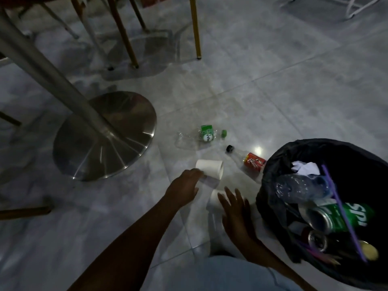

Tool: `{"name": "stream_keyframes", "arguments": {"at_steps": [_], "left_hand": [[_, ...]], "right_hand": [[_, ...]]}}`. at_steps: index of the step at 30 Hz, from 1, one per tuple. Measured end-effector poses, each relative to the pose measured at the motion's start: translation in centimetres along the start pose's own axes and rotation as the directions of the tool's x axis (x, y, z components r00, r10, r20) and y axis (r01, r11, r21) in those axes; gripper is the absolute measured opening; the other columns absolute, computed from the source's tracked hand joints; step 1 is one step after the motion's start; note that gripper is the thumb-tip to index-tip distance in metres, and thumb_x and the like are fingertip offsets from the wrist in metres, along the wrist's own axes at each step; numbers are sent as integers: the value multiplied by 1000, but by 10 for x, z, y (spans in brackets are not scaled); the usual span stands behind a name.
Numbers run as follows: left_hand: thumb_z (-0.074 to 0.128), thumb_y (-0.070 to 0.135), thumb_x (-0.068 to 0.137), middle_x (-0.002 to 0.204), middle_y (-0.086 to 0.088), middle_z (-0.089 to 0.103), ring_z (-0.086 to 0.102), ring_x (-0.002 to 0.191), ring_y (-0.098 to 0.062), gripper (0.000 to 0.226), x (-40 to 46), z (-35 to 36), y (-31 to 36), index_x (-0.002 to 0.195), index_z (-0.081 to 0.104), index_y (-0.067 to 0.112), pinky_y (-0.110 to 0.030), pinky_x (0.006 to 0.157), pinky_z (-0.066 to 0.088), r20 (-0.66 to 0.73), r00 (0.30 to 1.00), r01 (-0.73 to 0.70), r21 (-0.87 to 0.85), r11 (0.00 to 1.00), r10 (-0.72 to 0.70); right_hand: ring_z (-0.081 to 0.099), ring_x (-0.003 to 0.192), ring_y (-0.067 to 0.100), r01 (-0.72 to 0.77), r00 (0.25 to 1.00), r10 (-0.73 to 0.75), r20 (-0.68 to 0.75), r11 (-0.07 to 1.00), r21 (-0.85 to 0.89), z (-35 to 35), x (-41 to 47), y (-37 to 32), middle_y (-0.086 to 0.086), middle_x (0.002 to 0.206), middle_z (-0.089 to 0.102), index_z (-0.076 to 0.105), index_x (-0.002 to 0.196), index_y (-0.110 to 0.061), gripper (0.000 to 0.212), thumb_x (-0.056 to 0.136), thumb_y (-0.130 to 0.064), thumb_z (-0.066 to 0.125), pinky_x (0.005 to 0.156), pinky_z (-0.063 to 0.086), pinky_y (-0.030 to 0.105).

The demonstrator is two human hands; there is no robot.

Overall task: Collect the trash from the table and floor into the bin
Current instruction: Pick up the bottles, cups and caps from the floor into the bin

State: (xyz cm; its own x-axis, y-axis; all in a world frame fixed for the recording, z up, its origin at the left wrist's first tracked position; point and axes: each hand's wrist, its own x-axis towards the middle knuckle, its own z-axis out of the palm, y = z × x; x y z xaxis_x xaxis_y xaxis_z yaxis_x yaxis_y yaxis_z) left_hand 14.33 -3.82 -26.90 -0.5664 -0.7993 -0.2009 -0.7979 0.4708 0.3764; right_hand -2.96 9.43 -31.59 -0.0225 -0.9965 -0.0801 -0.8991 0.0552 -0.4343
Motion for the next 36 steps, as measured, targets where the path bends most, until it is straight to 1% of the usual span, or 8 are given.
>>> {"name": "stream_keyframes", "arguments": {"at_steps": [4,8,13,16,20,25,29,36], "left_hand": [[60,7,84,158,-3,20,22,141,-24,73,37,17,-7,148,25,19,-43,98,45,35,999,-28,49,998,26],[51,2,89,161,2,6,12,144,-23,79,63,28,-7,152,9,24,-49,101,40,141,990,-15,105,994,0],[64,16,82,144,-4,39,36,125,-29,82,70,34,-10,150,18,21,-46,87,45,115,992,34,202,979,-58],[65,35,81,134,-5,47,41,119,-29,68,62,44,-12,140,36,20,-45,89,43,133,983,111,118,987,-127],[65,27,82,125,-4,51,45,115,-27,50,41,53,-14,128,46,17,-43,89,42,74,979,192,-5,981,-191],[68,22,80,129,-6,51,45,114,-26,59,18,36,-18,133,43,14,-43,89,45,-41,973,228,-21,973,-229],[71,20,78,127,-6,53,47,113,-28,60,-6,-3,-20,132,45,13,-45,90,47,-168,954,251,-19,968,-250],[74,16,74,123,-9,58,53,111,-31,56,-46,-89,-20,125,53,11,-45,89,48,-292,921,275,17,961,-258]], "right_hand": [[22,136,35,-33,999,35,29,998,-46,22,8,12,9,149,30,40,138,-21,93,56,-20,84,104,16,55],[22,136,34,-99,995,98,-11,995,-22,40,15,14,6,148,26,35,139,-24,96,56,-16,83,104,23,60],[50,117,39,-106,994,106,-25,994,3,34,16,19,14,130,55,44,131,-21,89,52,-3,81,89,44,60],[57,106,40,-119,993,119,-11,993,2,31,15,24,18,121,59,53,127,-14,84,50,0,83,85,48,56],[56,103,39,-52,999,52,-1,999,14,31,4,29,21,120,57,46,130,-9,90,50,-2,85,86,49,52],[58,88,36,-65,998,64,11,996,54,16,-12,15,17,106,59,45,123,-7,90,46,-16,90,72,54,45],[58,82,31,-32,999,36,-39,994,104,-15,-9,-19,8,96,60,55,114,-12,75,47,-24,86,66,52,40],[57,94,30,151,986,-132,-99,963,224,-71,-8,-64,10,109,59,50,125,-12,76,56,-31,76,81,48,38]]}}
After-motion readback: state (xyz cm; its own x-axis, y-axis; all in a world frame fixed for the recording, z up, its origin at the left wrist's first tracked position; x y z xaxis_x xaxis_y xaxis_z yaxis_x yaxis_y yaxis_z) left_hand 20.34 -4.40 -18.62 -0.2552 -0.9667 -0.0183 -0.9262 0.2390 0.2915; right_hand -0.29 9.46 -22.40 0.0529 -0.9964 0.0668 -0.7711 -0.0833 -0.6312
